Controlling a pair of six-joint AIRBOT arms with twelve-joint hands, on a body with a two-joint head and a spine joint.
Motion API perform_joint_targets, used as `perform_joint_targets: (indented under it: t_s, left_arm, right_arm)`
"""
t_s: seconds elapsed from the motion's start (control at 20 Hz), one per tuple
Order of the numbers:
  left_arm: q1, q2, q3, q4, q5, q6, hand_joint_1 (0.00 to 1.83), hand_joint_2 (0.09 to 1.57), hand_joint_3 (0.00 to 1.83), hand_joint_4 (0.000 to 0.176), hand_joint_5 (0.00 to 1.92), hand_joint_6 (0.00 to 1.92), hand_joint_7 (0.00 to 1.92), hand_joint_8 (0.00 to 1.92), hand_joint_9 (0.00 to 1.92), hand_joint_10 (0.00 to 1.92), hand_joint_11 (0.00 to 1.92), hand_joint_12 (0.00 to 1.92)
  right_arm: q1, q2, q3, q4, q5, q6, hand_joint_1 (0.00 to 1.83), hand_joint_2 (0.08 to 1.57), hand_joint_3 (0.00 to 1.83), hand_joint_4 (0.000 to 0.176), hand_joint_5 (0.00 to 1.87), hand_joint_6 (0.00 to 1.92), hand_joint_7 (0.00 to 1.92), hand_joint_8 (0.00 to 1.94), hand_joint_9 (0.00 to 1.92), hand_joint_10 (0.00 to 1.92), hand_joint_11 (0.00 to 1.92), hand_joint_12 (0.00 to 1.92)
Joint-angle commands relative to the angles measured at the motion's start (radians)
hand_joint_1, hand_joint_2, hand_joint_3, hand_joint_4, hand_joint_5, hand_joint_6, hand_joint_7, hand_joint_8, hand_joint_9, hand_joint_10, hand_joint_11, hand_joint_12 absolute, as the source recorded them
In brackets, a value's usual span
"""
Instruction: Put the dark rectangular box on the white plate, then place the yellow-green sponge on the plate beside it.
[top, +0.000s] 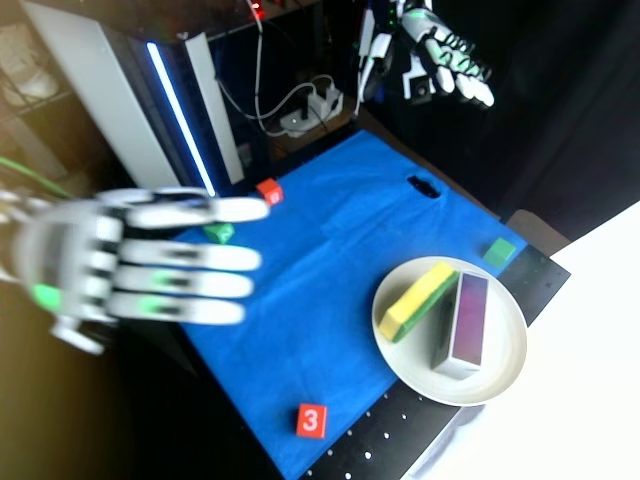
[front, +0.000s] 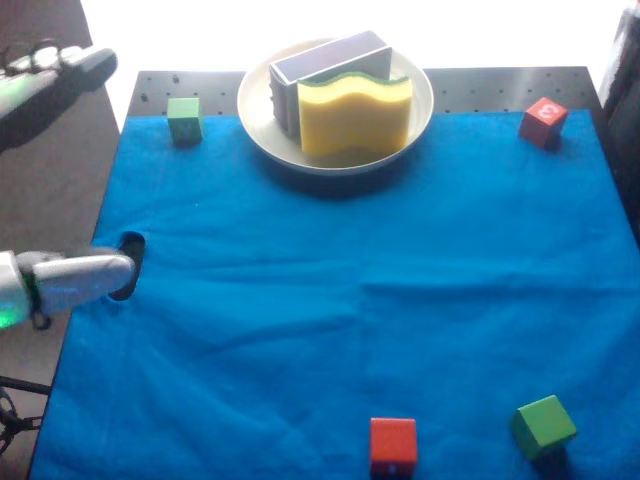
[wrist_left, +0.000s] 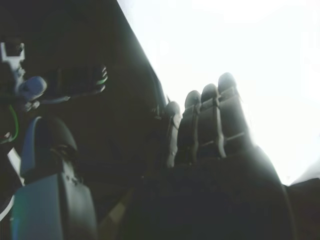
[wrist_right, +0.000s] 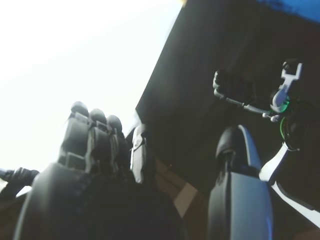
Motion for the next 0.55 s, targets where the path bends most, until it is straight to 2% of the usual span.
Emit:
perform_joint_targets:
  t_s: [0.0,0.05,0.1,0.15,0.2,0.25,0.3,0.35,0.4,0.45,0.5]
  left_arm:
    - [0.0,0.007,-0.004,-0.008,-0.181,-0.008,0.58,0.94,0.0,0.175,0.07,0.0,0.13,0.02,0.06,0.01,0.04,0.03]
    - [0.019,0.009,-0.011,-0.02,-0.207,-0.013,0.58,0.94,0.0,0.175,0.07,0.0,0.13,0.02,0.06,0.01,0.04,0.03]
    - [0.036,0.011,-0.012,-0.028,-0.223,-0.024,0.52,0.93,0.0,0.176,0.06,0.0,0.13,0.01,0.07,0.01,0.07,0.04]
    - [0.053,0.011,-0.011,-0.041,-0.234,-0.034,0.52,0.93,0.0,0.176,0.06,0.0,0.13,0.01,0.07,0.01,0.07,0.04]
    - [0.078,0.011,-0.01,-0.063,-0.257,-0.05,0.44,0.91,0.0,0.176,0.05,0.0,0.12,0.0,0.08,0.01,0.11,0.07]
    - [0.084,0.011,-0.007,-0.073,-0.273,-0.065,0.45,0.91,0.0,0.167,0.03,0.0,0.1,0.0,0.06,0.0,0.08,0.06]
    - [0.086,0.011,-0.003,-0.078,-0.282,-0.075,0.45,0.91,0.0,0.167,0.03,0.0,0.1,0.0,0.06,0.0,0.08,0.06]
    - [0.087,0.008,0.001,-0.081,-0.289,-0.082,0.38,0.91,0.0,0.15,0.01,0.0,0.08,0.0,0.06,0.0,0.08,0.07]
    - [0.087,0.006,0.006,-0.081,-0.293,-0.089,0.35,0.91,0.0,0.16,0.0,0.0,0.07,0.0,0.06,0.0,0.08,0.07]
    - [0.087,0.004,0.01,-0.081,-0.297,-0.097,0.31,0.96,0.0,0.173,0.02,0.0,0.09,0.0,0.08,0.0,0.02,0.24]
    - [0.087,0.003,0.015,-0.081,-0.301,-0.105,0.31,0.96,0.0,0.173,0.02,0.0,0.09,0.0,0.08,0.0,0.02,0.24]
  right_arm:
    - [-0.021,0.024,-0.02,0.087,0.2,0.004,0.74,0.9,0.0,0.17,0.1,0.0,0.02,0.0,0.0,0.0,0.0,0.0]
    - [-0.055,0.044,-0.056,0.097,0.2,-0.024,0.74,0.9,0.0,0.17,0.1,0.0,0.02,0.0,0.0,0.0,0.0,0.0]
    - [-0.062,0.048,-0.068,0.098,0.2,-0.043,0.8,0.89,0.0,0.16,0.13,0.01,0.0,0.0,0.0,0.0,0.0,0.0]
    - [-0.068,0.048,-0.069,0.1,0.2,-0.043,0.8,0.89,0.0,0.16,0.13,0.01,0.0,0.0,0.0,0.0,0.0,0.0]
    - [-0.071,0.048,-0.07,0.102,0.2,-0.043,0.8,0.89,0.0,0.174,0.12,0.0,0.01,0.0,0.0,0.0,0.0,0.0]
    - [-0.071,0.048,-0.07,0.106,0.2,-0.043,0.77,0.89,0.0,0.176,0.11,0.0,0.0,0.0,0.0,0.0,0.0,0.0]
    - [-0.071,0.047,-0.07,0.112,0.2,-0.043,0.77,0.89,0.0,0.176,0.11,0.0,0.0,0.0,0.0,0.0,0.0,0.0]
    - [-0.071,0.044,-0.07,0.119,0.2,-0.043,0.75,0.91,0.0,0.176,0.09,0.0,0.0,0.0,0.0,0.0,0.0,0.0]
    - [-0.073,0.039,-0.07,0.129,0.2,-0.043,0.75,0.92,0.01,0.176,0.08,0.0,0.0,0.0,0.0,0.0,0.0,0.0]
    - [-0.076,0.037,-0.07,0.134,0.2,-0.043,0.75,0.94,0.01,0.174,0.06,0.0,0.0,0.0,0.0,0.0,0.0,0.0]
    - [-0.077,0.037,-0.07,0.135,0.2,-0.043,0.75,0.94,0.01,0.174,0.06,0.0,0.0,0.0,0.0,0.0,0.0,0.0]
